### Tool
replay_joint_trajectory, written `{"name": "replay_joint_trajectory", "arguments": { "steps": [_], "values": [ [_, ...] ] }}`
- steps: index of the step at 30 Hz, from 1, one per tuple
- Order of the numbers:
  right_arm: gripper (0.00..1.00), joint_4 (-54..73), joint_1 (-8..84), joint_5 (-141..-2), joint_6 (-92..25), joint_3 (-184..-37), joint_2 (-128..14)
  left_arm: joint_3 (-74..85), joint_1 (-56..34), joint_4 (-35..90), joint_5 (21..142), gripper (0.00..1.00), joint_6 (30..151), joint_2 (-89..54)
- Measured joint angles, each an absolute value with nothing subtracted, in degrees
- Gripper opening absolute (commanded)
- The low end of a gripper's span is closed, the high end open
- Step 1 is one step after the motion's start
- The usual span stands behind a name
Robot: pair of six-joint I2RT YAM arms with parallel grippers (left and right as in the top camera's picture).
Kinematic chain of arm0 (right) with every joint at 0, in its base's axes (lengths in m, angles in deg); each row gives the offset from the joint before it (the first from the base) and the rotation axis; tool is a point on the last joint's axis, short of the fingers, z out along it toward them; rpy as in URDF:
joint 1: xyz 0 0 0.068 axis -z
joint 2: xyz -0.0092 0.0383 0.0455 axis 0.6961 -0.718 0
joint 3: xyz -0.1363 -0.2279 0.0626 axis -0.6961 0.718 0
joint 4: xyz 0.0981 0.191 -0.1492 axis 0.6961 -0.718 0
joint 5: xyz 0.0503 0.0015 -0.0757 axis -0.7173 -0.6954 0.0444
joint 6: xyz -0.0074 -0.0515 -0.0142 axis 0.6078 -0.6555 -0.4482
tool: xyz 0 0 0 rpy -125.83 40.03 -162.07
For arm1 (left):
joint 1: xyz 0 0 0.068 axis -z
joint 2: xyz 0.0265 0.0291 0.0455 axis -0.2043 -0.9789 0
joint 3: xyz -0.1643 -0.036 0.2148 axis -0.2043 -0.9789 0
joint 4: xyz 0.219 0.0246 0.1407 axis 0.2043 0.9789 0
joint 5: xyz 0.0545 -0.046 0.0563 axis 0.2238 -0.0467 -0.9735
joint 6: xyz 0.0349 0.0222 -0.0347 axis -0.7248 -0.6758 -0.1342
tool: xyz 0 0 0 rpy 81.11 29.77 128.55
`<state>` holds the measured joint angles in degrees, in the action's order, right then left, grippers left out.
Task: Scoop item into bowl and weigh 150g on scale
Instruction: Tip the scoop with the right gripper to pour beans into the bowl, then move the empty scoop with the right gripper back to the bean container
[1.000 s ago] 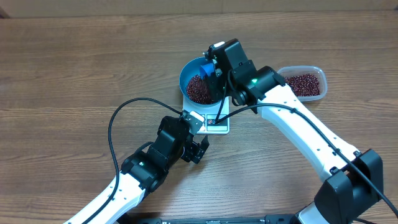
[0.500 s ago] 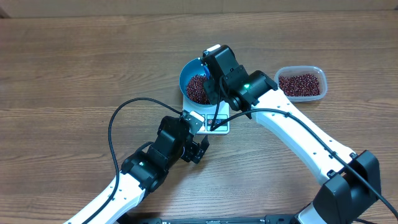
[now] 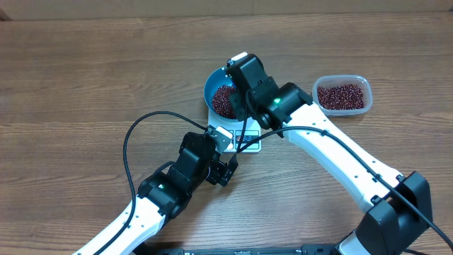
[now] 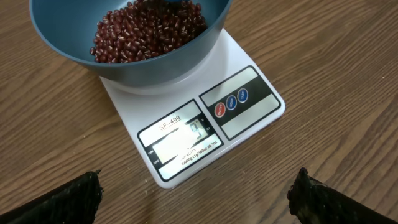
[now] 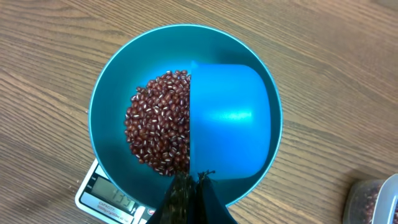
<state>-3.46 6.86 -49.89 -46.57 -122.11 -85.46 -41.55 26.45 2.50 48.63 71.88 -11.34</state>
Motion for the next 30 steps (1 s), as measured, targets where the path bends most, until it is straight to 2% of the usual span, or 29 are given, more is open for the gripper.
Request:
{"name": "replay_joint_trajectory", "arguments": {
  "steps": [15, 21, 24, 30],
  "values": [
    [0.04, -3.09, 6.13, -47.46, -45.35, -122.62, -84.93, -41.55, 26.45, 2.5, 48.6, 1.0, 71.88, -11.34],
    [0.04, -4.9, 6.16, -47.55, -42.44, -127.56, -78.12, -41.55, 26.45, 2.52, 48.6, 0.99, 71.88, -11.34],
    [0.04, -5.14, 6.13, -43.2, -42.12, -128.43, -73.15, -41.55, 26.45, 2.52, 48.63, 0.99, 71.88, -11.34],
    [0.04, -10.28, 6.75, -29.61, -41.0, -128.58, -72.69, -41.55, 26.45, 2.5, 48.63, 1.0, 71.88, -11.34]
  ]
}}
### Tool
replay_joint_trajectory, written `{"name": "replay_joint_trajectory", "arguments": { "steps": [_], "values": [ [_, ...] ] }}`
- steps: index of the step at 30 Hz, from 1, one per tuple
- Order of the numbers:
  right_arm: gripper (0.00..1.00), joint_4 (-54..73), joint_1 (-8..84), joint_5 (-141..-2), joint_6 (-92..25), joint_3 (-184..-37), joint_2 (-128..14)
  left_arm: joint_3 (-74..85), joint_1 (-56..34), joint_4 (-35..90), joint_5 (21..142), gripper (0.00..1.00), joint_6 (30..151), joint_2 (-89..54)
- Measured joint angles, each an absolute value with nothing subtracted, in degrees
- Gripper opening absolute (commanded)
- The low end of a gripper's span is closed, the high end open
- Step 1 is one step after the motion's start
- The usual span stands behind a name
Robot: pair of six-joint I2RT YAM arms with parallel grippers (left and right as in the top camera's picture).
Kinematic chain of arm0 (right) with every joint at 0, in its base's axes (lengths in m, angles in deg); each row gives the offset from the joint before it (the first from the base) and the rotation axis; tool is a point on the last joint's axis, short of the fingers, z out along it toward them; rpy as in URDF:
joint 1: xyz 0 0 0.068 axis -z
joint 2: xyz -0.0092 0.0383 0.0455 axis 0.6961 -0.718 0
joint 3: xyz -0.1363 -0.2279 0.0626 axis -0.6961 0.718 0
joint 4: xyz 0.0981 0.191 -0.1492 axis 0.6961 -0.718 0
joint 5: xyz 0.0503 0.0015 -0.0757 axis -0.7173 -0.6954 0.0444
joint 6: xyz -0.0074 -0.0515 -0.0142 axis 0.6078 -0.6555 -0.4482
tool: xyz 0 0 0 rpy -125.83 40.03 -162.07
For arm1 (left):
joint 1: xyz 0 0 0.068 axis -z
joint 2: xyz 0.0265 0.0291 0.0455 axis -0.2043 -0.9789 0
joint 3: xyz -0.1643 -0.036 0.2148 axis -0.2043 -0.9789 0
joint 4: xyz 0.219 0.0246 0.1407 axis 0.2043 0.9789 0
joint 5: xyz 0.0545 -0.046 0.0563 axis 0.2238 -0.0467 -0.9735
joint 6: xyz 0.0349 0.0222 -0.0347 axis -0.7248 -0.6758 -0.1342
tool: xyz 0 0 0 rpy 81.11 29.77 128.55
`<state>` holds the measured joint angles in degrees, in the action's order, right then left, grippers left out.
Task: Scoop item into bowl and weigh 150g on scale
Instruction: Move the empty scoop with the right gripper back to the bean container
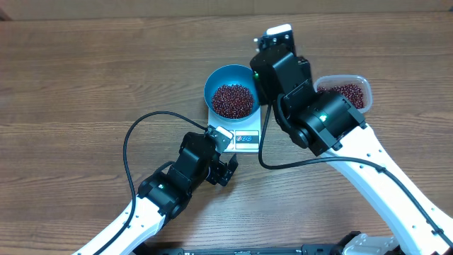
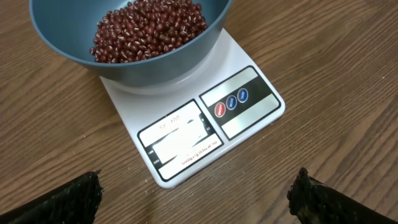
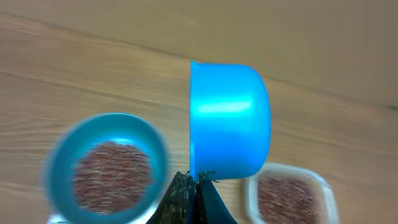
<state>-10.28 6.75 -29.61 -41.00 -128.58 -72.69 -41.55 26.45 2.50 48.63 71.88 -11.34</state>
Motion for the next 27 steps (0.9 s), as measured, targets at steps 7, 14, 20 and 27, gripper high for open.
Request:
{"name": "replay_joint_trajectory", "arguments": {
  "steps": [7, 14, 20, 27],
  "values": [
    [0.04, -15.53, 15.42, -24.25, -38.31, -128.58, -72.69, -41.55, 26.45, 2.52, 48.6, 1.0, 71.88, -11.34],
    [0.04, -18.37, 26.2, -25.72, -37.15, -128.58, -72.69, -41.55, 26.45, 2.5, 48.63, 1.0, 71.88, -11.34],
    [0.04, -18.59, 31.88, -29.96, -36.87, -128.58, -72.8, -41.55, 26.45, 2.5, 48.63, 1.0, 71.88, -11.34],
    [0.04, -19.61, 32.73, -31.99, -36.87, -128.58, -77.13, -41.55, 26.45, 2.5, 48.63, 0.99, 71.88, -11.34]
  ]
}}
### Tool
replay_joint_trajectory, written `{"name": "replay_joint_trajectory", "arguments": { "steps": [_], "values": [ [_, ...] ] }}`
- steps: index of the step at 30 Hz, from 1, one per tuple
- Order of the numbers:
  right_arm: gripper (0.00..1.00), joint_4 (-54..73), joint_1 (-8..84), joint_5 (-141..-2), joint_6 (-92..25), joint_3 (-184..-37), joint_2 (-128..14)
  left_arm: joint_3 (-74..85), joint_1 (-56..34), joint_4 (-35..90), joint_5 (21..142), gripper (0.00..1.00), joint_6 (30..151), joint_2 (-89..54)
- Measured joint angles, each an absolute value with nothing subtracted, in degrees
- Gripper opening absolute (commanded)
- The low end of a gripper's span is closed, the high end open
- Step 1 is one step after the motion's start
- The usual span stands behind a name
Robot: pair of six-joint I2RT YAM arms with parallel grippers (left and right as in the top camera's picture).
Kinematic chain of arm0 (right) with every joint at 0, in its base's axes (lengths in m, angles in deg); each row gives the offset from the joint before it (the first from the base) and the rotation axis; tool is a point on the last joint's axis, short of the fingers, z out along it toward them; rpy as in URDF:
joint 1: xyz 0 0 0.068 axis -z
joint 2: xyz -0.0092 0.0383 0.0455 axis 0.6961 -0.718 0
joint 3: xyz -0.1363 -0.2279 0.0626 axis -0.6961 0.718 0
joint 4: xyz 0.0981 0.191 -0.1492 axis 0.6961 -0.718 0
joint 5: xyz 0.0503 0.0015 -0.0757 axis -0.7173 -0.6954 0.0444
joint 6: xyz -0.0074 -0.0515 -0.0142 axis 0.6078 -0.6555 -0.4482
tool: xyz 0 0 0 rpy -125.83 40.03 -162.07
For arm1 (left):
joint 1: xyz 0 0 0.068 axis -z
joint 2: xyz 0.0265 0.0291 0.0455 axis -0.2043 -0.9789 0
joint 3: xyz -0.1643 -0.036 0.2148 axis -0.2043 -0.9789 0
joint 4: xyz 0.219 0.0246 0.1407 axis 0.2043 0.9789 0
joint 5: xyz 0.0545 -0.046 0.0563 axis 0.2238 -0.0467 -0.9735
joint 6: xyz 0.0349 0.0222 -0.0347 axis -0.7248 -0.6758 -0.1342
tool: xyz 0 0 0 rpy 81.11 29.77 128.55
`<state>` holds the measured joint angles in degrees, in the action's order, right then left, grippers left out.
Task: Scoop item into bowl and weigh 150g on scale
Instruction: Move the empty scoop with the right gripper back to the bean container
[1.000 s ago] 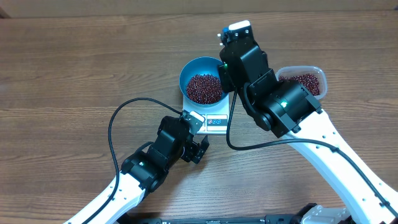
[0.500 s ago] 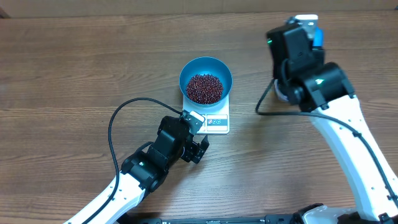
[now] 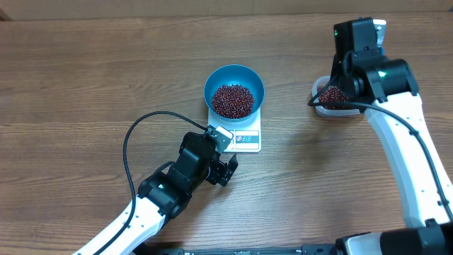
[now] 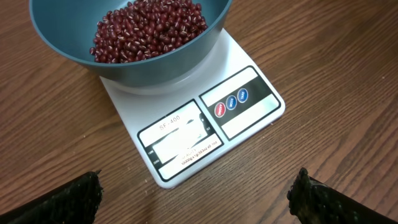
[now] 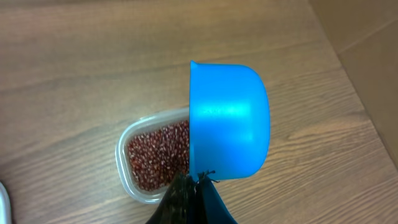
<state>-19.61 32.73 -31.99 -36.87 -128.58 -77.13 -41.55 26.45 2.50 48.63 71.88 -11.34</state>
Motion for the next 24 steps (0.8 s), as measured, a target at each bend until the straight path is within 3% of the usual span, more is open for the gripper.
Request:
{"name": "replay_joint_trajectory", "arguments": {
  "steps": [24],
  "values": [
    [0.04, -23.39, 32.78, -34.61, -35.58, -128.43, -85.46, -41.55, 26.45, 2.5, 48.63, 0.99, 71.88, -11.34]
  ]
}}
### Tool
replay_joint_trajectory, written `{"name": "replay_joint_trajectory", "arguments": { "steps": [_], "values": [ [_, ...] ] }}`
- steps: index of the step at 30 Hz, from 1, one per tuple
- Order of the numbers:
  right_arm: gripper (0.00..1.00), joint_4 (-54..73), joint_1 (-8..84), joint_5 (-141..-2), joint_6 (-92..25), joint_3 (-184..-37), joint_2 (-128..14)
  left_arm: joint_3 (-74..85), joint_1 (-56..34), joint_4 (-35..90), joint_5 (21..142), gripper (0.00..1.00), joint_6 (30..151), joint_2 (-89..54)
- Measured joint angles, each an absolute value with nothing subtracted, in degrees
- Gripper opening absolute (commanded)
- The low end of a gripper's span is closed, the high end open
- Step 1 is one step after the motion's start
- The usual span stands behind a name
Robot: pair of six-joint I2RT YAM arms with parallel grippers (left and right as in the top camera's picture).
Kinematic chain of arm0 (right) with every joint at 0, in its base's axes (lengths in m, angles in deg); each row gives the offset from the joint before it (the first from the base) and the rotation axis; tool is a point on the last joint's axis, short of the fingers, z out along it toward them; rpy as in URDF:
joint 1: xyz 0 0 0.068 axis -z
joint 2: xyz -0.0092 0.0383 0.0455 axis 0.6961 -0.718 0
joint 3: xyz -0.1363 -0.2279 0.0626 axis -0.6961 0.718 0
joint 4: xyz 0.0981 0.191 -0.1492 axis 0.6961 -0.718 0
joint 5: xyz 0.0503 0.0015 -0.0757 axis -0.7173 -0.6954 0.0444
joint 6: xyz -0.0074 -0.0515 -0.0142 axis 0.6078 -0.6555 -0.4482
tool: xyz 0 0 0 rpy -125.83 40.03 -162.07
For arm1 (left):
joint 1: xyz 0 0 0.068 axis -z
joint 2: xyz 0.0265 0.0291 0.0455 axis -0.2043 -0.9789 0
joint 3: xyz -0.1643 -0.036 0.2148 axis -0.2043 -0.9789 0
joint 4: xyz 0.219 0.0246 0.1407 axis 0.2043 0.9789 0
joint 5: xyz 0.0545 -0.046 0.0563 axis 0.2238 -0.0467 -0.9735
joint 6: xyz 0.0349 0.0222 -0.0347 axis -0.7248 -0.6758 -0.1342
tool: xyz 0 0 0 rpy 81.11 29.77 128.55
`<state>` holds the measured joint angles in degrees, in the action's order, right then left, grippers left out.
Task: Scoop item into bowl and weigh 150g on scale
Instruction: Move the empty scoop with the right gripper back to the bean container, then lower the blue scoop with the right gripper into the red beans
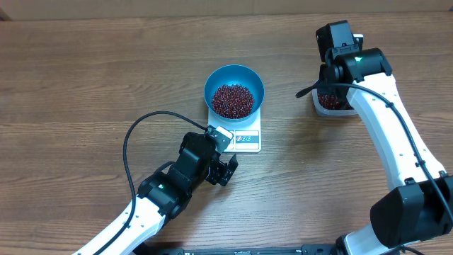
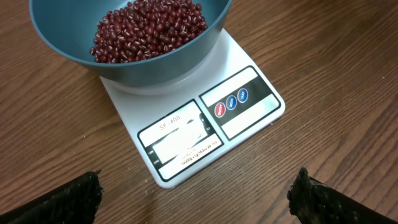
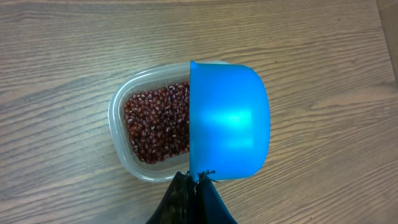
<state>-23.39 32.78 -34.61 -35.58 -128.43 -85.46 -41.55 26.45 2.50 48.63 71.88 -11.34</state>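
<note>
A blue bowl (image 1: pixel 234 90) full of red beans (image 2: pixel 149 28) stands on the white scale (image 2: pixel 205 121); its display (image 2: pixel 180 144) is too glared to read. My left gripper (image 2: pixel 196 193) is open just in front of the scale, holding nothing. At the right, my right gripper (image 3: pixel 194 180) is shut on the handle of a blue scoop (image 3: pixel 229 121), held over the clear plastic tub of beans (image 3: pixel 155 121). The tub (image 1: pixel 331 101) is mostly hidden under that arm in the overhead view.
The wooden table (image 1: pixel 85 78) carries only the scale, bowl and tub. A black cable (image 1: pixel 134 142) loops from the left arm over the table. The table's far edge (image 1: pixel 212 15) runs along the top.
My right gripper with the scoop has moved down closer over the bean tub, which now fills more of its view. The left arm, scale and bowl are unchanged.
The scoop was first tipped inside the bowl on the scale. It then stood lifted between the bowl and the tub. Later it hung high over the tub at the right, and now sits lower over it. My left gripper stayed open by the scale throughout.
</note>
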Motion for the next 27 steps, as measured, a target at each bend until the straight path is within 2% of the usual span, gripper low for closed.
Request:
{"name": "replay_joint_trajectory", "arguments": {
  "steps": [15, 27],
  "values": [
    [0.04, -14.11, 32.78, -34.39, -35.62, -122.0, -87.62, -41.55, 26.45, 2.5, 48.63, 1.0, 71.88, -11.34],
    [0.04, -13.58, 32.82, -30.72, -37.13, -121.89, -90.92, -41.55, 26.45, 2.5, 48.6, 0.99, 71.88, -11.34]
  ]
}}
